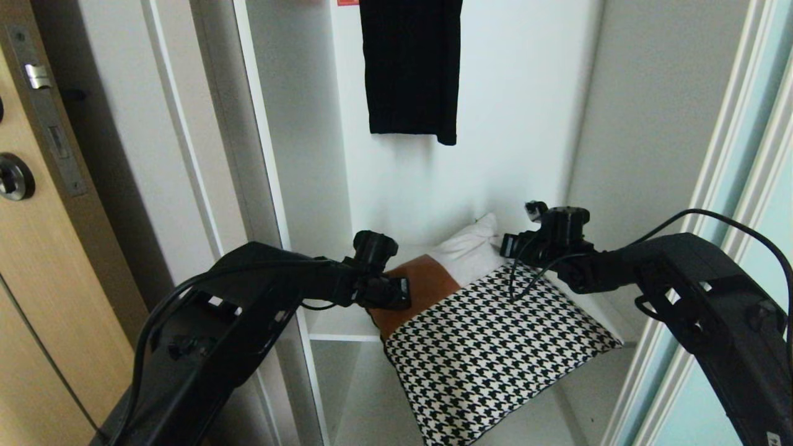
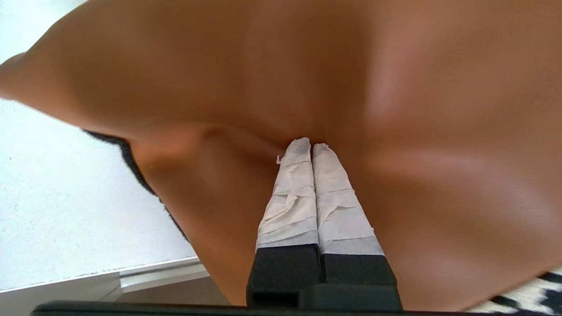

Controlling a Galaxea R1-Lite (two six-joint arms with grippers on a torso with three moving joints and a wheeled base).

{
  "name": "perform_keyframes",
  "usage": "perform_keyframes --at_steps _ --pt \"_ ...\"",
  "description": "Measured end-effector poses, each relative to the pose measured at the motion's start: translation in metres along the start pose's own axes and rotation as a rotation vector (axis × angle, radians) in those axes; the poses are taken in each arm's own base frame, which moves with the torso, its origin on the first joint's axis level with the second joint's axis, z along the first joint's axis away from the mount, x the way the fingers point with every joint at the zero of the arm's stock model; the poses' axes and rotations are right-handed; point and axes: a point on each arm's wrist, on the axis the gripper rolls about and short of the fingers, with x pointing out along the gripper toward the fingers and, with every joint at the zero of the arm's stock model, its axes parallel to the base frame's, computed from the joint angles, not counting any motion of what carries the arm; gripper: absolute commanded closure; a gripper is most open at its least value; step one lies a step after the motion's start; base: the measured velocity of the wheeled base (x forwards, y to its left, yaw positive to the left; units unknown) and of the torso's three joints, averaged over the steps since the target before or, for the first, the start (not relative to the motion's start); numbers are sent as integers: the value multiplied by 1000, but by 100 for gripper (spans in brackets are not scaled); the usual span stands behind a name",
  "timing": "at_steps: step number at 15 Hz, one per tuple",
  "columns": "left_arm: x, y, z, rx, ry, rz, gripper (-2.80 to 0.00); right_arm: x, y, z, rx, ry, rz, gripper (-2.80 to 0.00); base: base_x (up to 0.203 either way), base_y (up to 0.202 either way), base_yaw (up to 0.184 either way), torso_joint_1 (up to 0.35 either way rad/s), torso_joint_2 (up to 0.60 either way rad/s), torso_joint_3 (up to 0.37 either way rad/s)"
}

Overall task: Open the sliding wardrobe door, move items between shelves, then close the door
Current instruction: Place the pillow on the higher shelf

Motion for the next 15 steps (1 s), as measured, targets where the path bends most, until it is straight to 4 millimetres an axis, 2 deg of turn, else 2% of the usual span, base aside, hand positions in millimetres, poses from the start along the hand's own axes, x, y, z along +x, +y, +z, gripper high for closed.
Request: perform_keyframes --at_steps 3,4,11,15 --pt "7 3 -7 12 8 30 0 0 0 0 -6 4 -2 0 0 0 0 0 0 0" --pt "8 4 -8 12 12 32 0 0 0 -1 -6 4 -1 -280 0 0 0 0 0 0" --pt "18 9 -19 65 29 82 0 0 0 3 -46 -33 -26 -280 0 0 0 0 0 0" --pt "24 13 -25 92 34 120 0 -12 -3 20 -72 -96 -47 -280 0 0 0 0 0 0"
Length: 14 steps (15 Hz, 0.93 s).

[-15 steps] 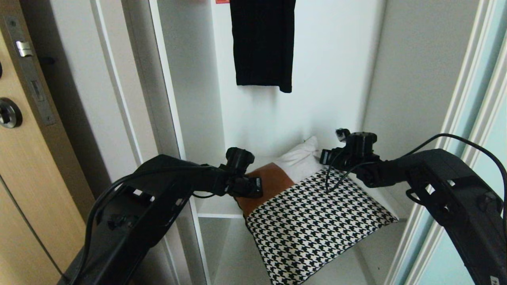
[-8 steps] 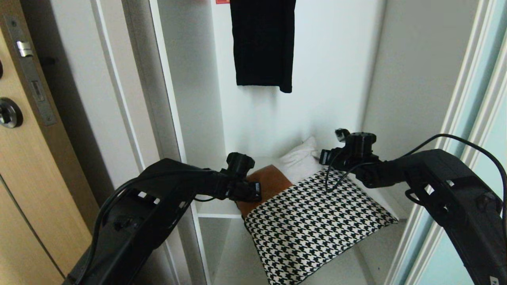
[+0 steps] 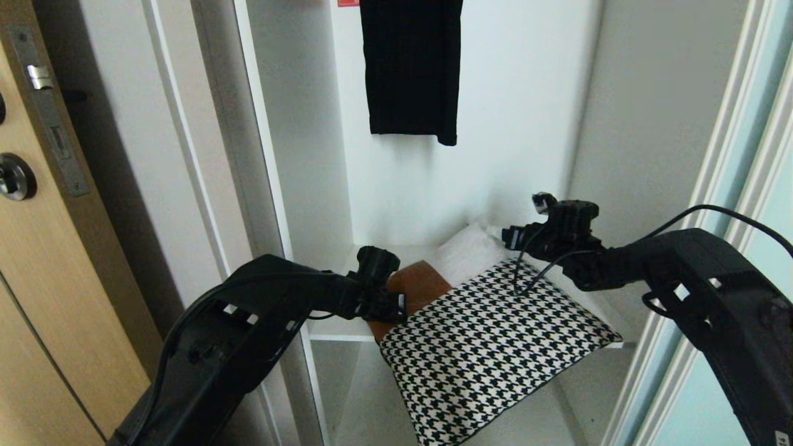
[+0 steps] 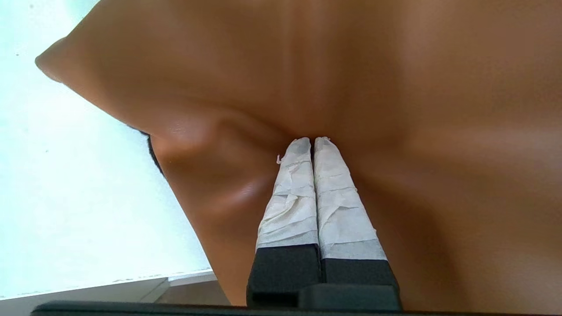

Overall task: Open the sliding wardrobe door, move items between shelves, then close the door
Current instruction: Place the pillow on the higher shelf

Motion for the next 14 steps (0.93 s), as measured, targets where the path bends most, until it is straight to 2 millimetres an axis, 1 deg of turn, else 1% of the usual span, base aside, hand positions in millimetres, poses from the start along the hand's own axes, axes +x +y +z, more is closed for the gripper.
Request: perform_keyframes --at_steps 3,5,7,8,9,11,14 --pt "3 1 -3 11 7 6 0 -16 -7 21 -5 -28 -27 -280 0 0 0 0 0 0" --pt "4 1 -4 11 9 7 0 -23 -4 35 -9 -31 -32 -280 0 0 0 0 0 0" --pt "4 1 -5 12 11 7 0 -32 -2 48 -8 10 -53 -280 0 0 0 0 0 0" --pt "4 1 -5 12 11 7 0 -38 -5 53 1 32 -72 -280 0 0 0 0 0 0" --pt "5 2 -5 12 12 8 0 -45 -8 54 12 52 -90 -280 0 0 0 0 0 0" --pt "5 1 -5 13 12 8 0 -60 -10 48 37 103 -117 -280 0 0 0 0 0 0" --pt "5 2 -5 13 13 9 0 -94 -10 40 88 176 -150 -280 0 0 0 0 0 0"
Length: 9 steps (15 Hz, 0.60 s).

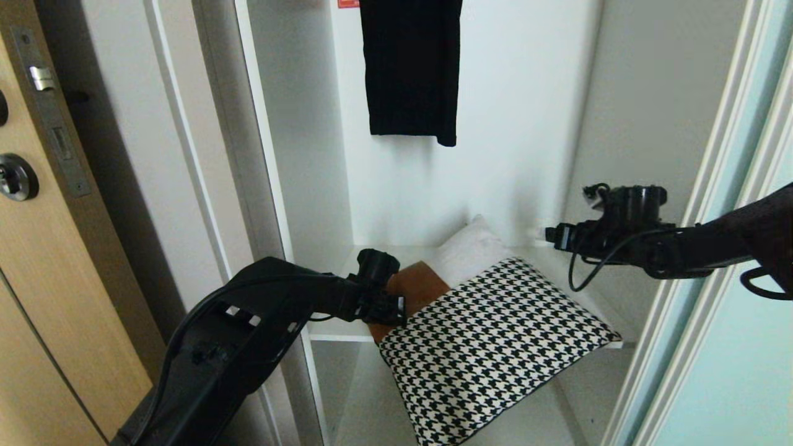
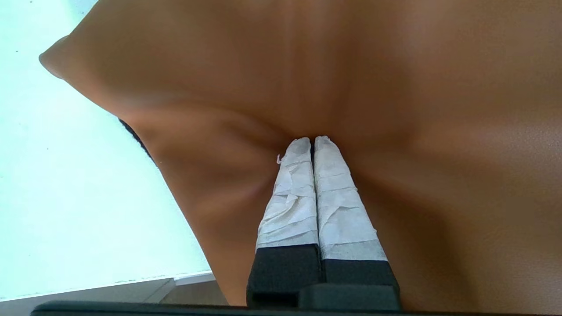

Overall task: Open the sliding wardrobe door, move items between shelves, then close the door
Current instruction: Place the pillow on the higher shelf

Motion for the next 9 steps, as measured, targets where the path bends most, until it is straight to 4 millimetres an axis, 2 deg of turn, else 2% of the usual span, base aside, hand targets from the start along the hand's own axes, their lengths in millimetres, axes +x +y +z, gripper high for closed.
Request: perform_keyframes --at_steps 5,9 --pt "1 0 -1 1 0 5 0 -65 9 -11 76 70 1 -280 0 0 0 0 0 0" --pt "3 1 -3 9 0 26 0 -110 12 -35 189 151 20 -280 0 0 0 0 0 0"
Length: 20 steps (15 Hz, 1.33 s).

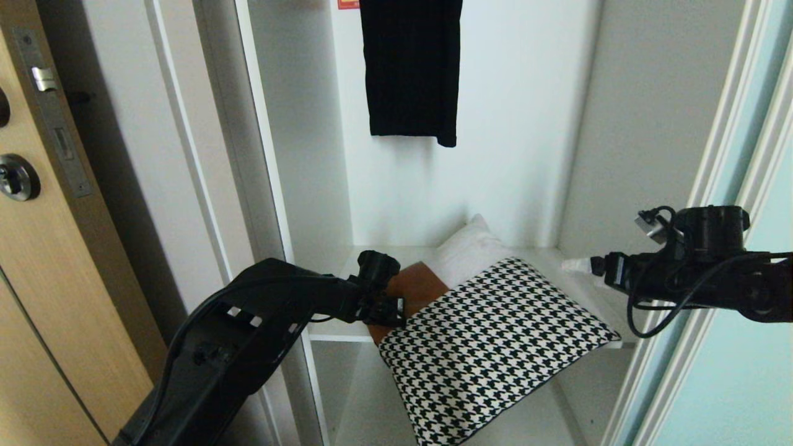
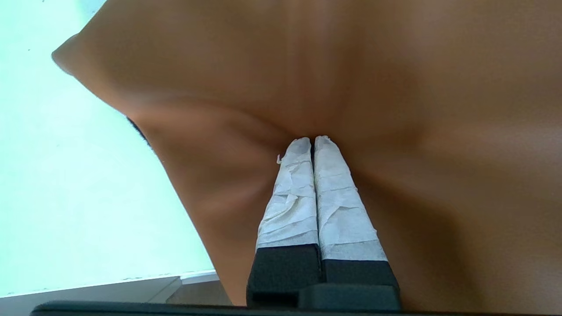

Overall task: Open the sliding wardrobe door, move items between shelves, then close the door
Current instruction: Place the pillow on the higher shelf

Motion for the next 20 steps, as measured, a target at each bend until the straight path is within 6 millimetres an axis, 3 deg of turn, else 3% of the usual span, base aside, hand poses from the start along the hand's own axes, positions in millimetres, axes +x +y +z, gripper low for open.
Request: perform_keyframes --at_steps 2,5,15,20 --pt "0 0 -1 2 1 2 0 -13 -6 -15 56 45 18 -280 0 0 0 0 0 0" --pt "0 0 -1 1 0 1 0 -12 -15 -28 108 90 7 -280 0 0 0 0 0 0" --pt "1 0 0 -1 -17 -2 0 36 -71 -51 212 141 -133 -280 0 0 0 0 0 0" --pt "2 0 0 3 -13 -1 0 16 -65 -61 225 151 -164 -280 0 0 0 0 0 0"
